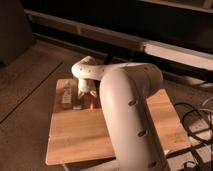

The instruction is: Place the pepper in the ceramic bowl

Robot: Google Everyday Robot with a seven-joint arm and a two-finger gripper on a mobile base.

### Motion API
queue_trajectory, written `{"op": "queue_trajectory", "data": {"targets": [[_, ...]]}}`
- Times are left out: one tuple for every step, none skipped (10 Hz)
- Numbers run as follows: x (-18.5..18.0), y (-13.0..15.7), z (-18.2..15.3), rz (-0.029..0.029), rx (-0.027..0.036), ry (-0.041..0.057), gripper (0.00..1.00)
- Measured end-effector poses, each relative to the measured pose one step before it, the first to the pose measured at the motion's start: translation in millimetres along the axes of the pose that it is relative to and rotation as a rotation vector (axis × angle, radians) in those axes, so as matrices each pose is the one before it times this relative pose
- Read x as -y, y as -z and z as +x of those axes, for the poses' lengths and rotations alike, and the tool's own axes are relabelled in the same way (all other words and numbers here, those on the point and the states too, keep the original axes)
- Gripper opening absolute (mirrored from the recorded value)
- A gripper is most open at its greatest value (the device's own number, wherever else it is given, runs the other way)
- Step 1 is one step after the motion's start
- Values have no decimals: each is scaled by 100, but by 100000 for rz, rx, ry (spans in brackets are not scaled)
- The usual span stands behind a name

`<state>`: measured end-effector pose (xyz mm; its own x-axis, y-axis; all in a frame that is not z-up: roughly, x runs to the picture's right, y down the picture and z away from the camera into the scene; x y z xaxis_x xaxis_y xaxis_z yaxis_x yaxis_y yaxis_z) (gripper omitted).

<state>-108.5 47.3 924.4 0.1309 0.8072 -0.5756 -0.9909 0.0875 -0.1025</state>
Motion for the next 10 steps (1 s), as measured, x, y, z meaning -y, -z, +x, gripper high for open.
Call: {"op": "queue_trajectory", "data": {"targets": [[653, -469, 86, 1626, -1248, -335, 65], [714, -611, 193, 1454, -1617, -958, 65], [293, -279, 90, 728, -897, -535, 65], [396, -410, 93, 743, -1206, -1462, 65], [142, -205, -24, 134, -435, -750, 65], [227, -446, 131, 404, -1220, -705, 65], [-175, -571, 262, 223, -1700, -10, 65], [-337, -778, 432, 472, -2585, 586, 65], [14, -398, 188, 472, -1263, 486, 62], [174, -388, 42, 1095, -950, 935, 52]]}}
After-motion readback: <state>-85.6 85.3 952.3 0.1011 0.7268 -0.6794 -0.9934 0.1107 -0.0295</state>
